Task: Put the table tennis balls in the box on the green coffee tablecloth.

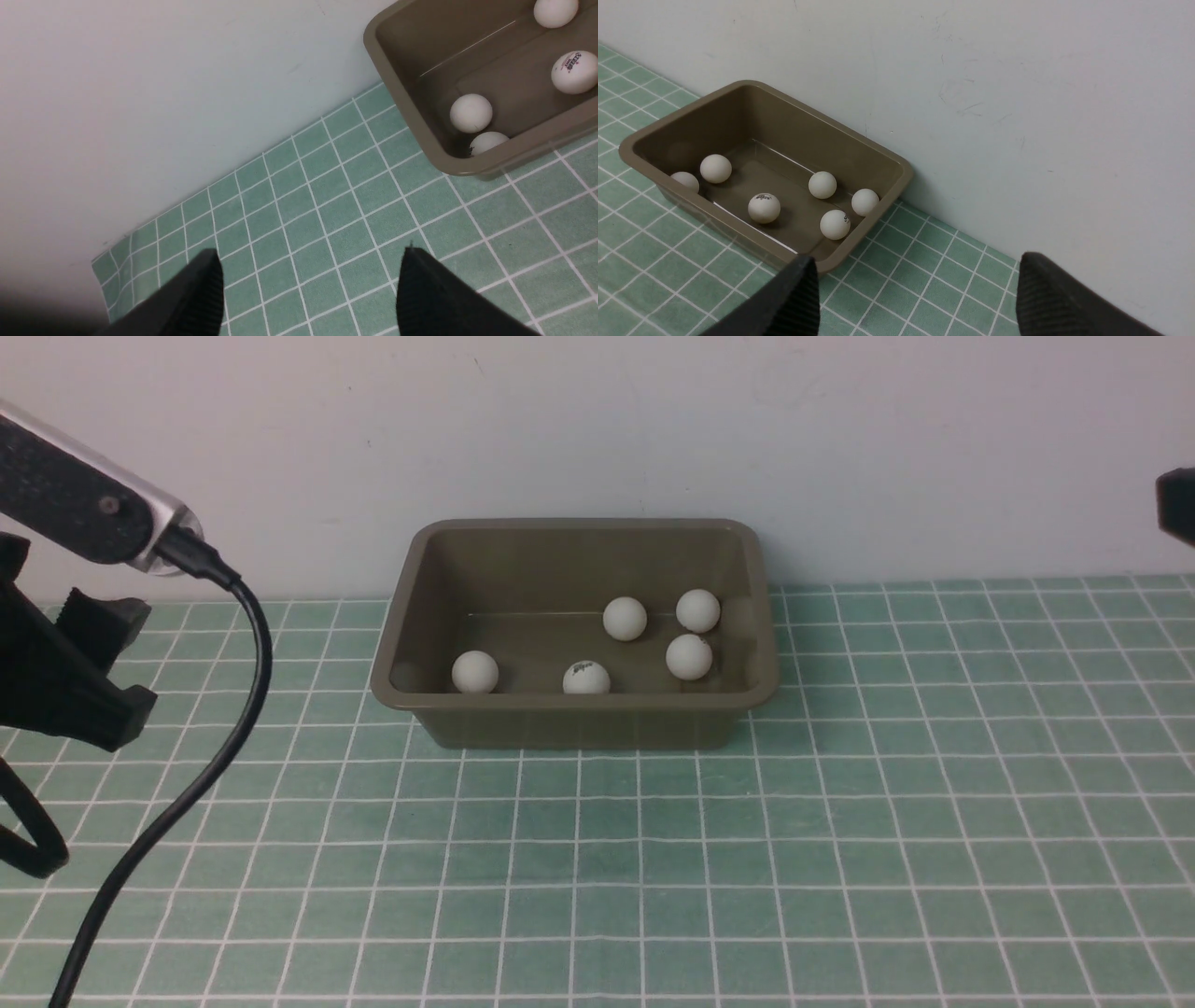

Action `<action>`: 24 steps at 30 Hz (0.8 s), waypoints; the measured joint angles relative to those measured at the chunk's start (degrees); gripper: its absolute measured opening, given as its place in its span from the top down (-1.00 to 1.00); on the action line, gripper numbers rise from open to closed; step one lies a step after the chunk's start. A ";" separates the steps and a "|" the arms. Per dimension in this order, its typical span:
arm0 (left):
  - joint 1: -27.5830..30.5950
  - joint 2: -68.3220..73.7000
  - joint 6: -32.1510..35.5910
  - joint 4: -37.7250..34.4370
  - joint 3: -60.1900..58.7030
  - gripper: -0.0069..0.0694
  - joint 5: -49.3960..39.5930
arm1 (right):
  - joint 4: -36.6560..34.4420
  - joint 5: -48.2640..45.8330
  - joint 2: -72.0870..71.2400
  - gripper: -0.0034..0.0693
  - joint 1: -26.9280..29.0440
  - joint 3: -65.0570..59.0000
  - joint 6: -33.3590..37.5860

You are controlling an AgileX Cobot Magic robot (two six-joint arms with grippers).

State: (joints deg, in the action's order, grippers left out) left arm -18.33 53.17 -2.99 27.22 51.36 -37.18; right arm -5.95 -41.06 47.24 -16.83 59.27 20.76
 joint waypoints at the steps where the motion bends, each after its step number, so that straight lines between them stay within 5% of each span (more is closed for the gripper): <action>1: 0.00 0.00 0.00 0.00 0.00 -0.35 0.00 | 0.00 0.00 0.00 -0.51 0.00 0.00 0.00; 24: 0.00 0.00 0.00 0.00 0.00 -0.35 0.04 | -2.90 2.25 0.00 -0.51 0.00 0.00 -0.12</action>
State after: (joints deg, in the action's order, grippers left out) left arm -18.33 53.17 -2.99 27.22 51.36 -37.14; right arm -8.85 -38.81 47.24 -16.83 59.27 20.64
